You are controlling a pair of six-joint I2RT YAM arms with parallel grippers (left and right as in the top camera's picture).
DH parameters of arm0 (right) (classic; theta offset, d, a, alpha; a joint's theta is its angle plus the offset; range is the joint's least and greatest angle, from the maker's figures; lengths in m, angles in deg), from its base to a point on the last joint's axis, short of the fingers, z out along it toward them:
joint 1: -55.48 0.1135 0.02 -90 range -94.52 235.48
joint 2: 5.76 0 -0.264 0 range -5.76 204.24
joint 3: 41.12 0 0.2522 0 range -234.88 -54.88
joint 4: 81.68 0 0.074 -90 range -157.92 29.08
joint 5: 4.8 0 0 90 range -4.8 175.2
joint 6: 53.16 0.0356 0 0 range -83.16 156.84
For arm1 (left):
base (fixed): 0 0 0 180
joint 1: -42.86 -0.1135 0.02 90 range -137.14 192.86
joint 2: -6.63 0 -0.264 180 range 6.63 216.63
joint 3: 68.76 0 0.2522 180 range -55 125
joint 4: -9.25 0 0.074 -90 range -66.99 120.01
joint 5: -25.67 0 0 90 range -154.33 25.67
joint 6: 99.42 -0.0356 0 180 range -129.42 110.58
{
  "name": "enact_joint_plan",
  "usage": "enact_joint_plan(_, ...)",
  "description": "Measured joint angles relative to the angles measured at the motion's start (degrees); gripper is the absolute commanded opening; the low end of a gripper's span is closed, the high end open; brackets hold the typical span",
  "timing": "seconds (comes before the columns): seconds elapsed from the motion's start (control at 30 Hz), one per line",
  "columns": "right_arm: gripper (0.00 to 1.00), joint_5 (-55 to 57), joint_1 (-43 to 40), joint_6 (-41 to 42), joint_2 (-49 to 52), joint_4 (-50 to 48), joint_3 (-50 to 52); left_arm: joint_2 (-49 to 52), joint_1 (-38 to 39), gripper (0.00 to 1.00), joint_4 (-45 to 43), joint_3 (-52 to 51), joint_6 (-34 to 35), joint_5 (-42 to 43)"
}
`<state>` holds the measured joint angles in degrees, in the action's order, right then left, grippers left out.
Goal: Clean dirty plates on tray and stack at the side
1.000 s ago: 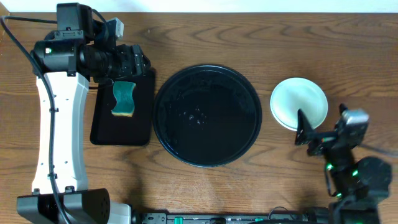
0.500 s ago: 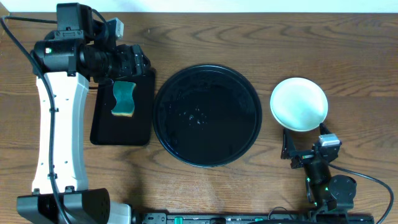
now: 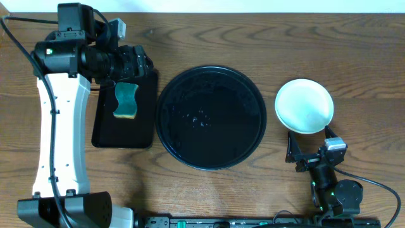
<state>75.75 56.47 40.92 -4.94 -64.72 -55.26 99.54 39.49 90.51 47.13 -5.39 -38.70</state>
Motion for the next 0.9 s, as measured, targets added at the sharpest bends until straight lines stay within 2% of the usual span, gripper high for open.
enact_joint_plan(0.4, 0.99, -0.02, 0.0, 0.0, 0.0, 0.0, 0.0, 0.0, -0.59, 0.83, 0.07, 0.0, -0.07, -0.13)
enact_joint_plan(0.63, 0.99, -0.11, 0.0, 0.02, 0.0, 0.0, 0.0, -1.11, -0.74, 0.83, 1.88, -0.79, -1.53, -5.73)
enact_joint_plan(0.73, 0.99, -0.13, 0.0, 0.02, 0.0, -0.02, 0.0, -5.09, -0.2, 0.82, -2.89, -4.22, -2.91, -6.93)
enact_joint_plan(0.9, 0.99, -0.15, 0.0, 0.02, -0.09, 0.0, 0.0, -18.1, 3.34, 0.82, -18.62, -16.94, -8.61, -7.76)
